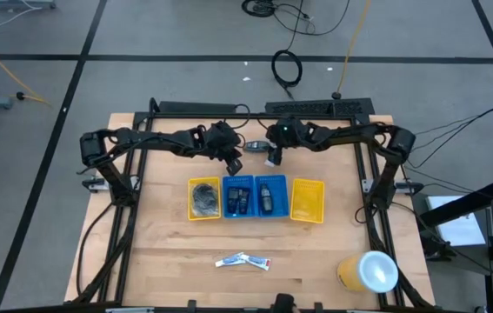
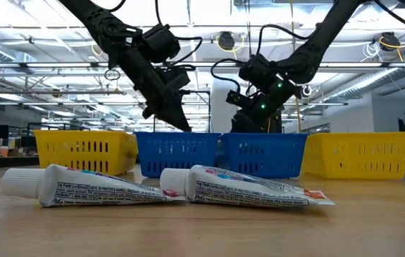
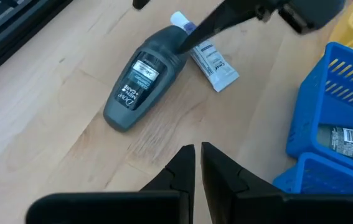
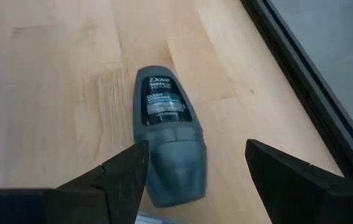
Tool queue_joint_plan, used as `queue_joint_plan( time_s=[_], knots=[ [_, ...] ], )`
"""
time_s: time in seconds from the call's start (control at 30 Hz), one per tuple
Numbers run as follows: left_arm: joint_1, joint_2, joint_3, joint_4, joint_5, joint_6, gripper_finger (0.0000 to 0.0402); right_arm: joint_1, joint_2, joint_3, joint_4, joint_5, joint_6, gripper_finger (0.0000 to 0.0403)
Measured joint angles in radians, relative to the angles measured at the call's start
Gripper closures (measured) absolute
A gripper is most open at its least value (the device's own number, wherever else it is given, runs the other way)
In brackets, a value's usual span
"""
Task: Pick & Place Travel size toiletries
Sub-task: Put the gray roll-on into the right blue bin
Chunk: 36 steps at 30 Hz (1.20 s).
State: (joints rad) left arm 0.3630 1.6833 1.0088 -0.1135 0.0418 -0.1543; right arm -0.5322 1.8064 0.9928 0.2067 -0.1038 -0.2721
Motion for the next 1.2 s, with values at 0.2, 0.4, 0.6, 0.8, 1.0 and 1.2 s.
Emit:
queue_joint_plan(
  time_s=[0.2,0.4,0.6,0.8,1.0,1.2],
  knots=[
    [0.0,0.0,0.0,0.011,0.0,0.002,0.0376,0.003,0.055,0.008,0.009,-0.053,-0.002,0.0144],
    [0.0,0.0,0.0,0.01,0.001,0.002,0.0376,0.01,0.111,0.065,0.017,-0.056,-0.008,0.0145],
    [-0.004,0.0,0.0,0.01,0.0,-0.001,0.0376,0.025,0.173,0.106,-0.012,-0.056,-0.007,0.0156],
    [-0.005,0.0,0.0,0.01,0.001,0.002,0.0376,0.057,0.185,0.113,-0.013,-0.03,-0.032,0.0184],
    [-0.005,0.0,0.0,0.01,0.001,0.002,0.0376,0.059,0.185,0.113,-0.013,-0.03,-0.003,0.0206],
    [-0.005,0.0,0.0,0.01,0.001,0.002,0.0376,0.063,0.174,0.112,-0.023,-0.024,0.025,0.0206]
  ],
)
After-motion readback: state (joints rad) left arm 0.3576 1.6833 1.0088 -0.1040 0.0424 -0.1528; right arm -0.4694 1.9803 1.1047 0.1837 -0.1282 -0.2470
